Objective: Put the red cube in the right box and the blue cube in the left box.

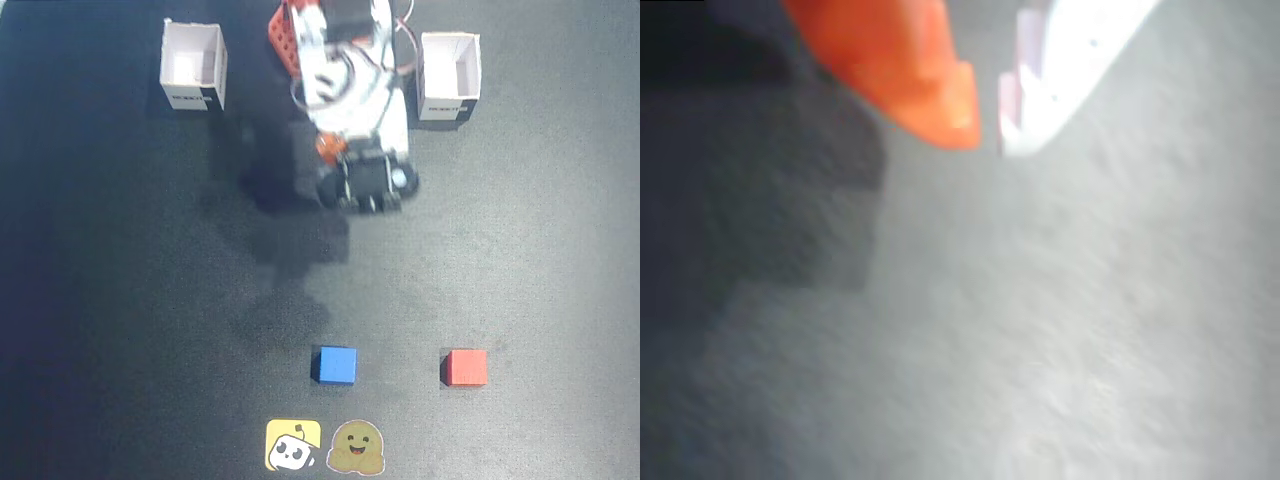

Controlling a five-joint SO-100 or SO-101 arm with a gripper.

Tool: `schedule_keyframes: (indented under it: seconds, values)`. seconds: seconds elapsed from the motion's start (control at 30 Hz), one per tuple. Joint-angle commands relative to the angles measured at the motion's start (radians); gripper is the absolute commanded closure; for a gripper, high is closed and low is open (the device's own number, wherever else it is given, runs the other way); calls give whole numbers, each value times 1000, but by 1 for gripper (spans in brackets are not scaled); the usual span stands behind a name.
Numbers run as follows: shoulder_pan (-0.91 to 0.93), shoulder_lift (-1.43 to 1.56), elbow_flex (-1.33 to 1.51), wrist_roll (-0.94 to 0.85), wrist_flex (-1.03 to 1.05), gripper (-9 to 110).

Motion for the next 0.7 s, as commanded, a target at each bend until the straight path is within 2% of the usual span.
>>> schedule_keyframes:
  seconds: [0.0,0.33,0.67]
  values:
    - [-25,-143,-130,23,-44,100]
    - [-78,-431,-350,49,-104,90]
    - [-132,-657,-505,127,-178,87]
